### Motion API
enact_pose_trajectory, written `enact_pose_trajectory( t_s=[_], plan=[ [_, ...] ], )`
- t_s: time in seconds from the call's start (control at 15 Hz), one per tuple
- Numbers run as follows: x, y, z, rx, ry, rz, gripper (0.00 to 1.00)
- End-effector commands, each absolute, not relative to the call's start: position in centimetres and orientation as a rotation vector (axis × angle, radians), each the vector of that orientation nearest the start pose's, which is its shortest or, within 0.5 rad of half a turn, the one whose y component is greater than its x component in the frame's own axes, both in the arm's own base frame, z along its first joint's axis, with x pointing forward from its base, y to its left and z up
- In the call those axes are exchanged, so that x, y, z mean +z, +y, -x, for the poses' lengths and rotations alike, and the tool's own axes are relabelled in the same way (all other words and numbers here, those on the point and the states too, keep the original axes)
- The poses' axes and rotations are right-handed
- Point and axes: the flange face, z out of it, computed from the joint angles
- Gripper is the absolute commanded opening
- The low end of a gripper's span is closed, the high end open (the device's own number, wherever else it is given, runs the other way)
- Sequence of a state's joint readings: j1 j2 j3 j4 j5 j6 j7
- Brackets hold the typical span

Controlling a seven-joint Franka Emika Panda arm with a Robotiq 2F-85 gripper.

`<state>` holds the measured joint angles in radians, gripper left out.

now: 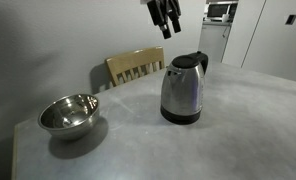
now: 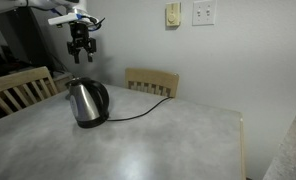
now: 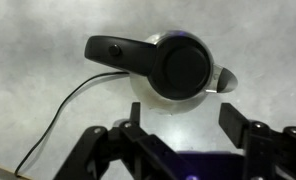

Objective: Close the kettle

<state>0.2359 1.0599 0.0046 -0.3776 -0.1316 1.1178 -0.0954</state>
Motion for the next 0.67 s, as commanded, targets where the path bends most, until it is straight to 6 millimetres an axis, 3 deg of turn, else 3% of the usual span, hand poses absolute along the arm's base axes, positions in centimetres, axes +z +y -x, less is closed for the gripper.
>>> enact_pose_trajectory(
  t_s=[0.0, 0.27, 0.33, 0.6],
  plan=[
    [42.73, 15.36, -71.60, 0.519, -0.474, 3.173, 1.00],
    [43.10, 15.63, -70.67, 0.600, -0.529, 3.128, 1.00],
    [42.19, 15.91, -71.31, 0.545, -0.500, 3.182, 1.00],
    [42.24, 16.10, -71.32, 0.550, -0.502, 3.182, 1.00]
  ],
)
